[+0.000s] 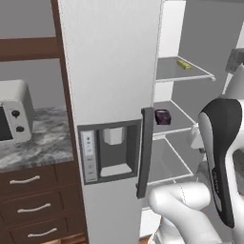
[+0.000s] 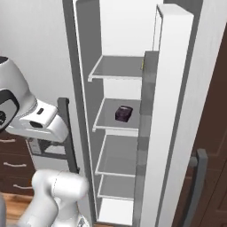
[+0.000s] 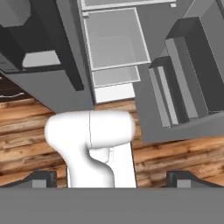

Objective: Pick the egg and butter from the fridge and place them by the bowl for mixing.

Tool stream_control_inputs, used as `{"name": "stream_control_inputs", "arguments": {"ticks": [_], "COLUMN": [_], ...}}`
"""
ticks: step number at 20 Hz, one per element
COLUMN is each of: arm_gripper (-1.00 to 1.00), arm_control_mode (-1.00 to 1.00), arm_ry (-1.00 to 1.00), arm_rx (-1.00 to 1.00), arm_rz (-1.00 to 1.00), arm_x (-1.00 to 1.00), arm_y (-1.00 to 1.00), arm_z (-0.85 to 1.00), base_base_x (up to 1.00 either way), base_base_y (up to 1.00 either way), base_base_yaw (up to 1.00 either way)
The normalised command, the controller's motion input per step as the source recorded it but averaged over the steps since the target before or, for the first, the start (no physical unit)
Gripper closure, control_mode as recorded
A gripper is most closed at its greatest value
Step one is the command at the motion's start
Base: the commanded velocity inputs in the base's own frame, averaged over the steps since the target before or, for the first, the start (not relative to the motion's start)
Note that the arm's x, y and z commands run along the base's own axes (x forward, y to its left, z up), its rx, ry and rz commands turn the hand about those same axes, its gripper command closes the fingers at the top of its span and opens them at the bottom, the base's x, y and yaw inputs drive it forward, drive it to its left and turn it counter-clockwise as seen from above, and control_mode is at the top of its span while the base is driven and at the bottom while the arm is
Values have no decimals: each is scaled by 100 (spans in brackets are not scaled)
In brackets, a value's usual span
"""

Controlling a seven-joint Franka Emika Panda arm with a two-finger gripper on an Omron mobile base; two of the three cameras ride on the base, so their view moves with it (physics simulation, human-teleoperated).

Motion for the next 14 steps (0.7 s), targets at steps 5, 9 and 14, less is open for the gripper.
{"name": "stream_control_inputs", "arguments": {"ticks": [5,9,14], "arm_gripper": [-100,-100,-100], "arm_control_mode": [100,100,100], "arm_ry": [0,0,0], "arm_rx": [0,0,0], "arm_rz": [0,0,0], "arm_x": [0,0,0], "arm_y": [0,0,0], "arm_z": [0,0,0], "base_base_x": [50,45,47], "base_base_y": [-26,-4,-25], "base_base_yaw": [-1,0,-1]}}
